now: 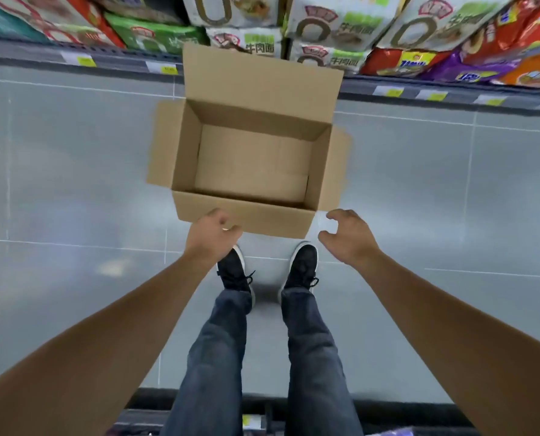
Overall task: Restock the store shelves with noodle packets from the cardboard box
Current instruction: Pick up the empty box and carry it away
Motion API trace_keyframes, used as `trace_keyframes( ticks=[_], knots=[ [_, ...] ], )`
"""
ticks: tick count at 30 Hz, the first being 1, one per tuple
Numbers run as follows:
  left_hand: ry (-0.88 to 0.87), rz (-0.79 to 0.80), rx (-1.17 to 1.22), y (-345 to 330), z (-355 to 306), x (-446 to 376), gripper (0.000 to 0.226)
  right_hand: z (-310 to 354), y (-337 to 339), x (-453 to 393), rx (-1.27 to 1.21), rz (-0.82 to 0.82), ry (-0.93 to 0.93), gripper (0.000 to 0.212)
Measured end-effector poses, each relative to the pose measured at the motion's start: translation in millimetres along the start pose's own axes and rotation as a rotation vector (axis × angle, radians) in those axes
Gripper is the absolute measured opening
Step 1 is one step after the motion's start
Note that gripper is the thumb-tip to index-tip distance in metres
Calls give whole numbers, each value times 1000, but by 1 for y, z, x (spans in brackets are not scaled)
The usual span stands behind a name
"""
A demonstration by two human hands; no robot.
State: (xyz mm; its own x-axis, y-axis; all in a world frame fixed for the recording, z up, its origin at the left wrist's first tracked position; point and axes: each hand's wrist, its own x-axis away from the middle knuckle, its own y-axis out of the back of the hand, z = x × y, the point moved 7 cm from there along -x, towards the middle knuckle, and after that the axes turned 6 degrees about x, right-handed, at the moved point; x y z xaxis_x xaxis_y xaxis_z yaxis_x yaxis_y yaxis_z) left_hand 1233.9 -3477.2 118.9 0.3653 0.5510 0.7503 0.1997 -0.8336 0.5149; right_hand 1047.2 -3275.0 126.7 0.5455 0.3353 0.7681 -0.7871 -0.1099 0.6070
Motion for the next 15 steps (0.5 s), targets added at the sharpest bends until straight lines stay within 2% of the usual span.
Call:
trace_keyframes(
  ticks=[8,11,13,15],
  knots=[
    [244,62,184,-95,66,-128,51,-36,-83,-152,-28,24,-111,64],
    [441,40,431,-127,96,-177,64,-50,-99,-207,-66,-49,-164,58],
    [598,-9,686,-146,112,-199,51,-59,-112,-237,-109,-54,-204,48],
    [685,-49,826,-163,121,-223,37,-69,-128,-264,-100,1,-263,42]
  ],
)
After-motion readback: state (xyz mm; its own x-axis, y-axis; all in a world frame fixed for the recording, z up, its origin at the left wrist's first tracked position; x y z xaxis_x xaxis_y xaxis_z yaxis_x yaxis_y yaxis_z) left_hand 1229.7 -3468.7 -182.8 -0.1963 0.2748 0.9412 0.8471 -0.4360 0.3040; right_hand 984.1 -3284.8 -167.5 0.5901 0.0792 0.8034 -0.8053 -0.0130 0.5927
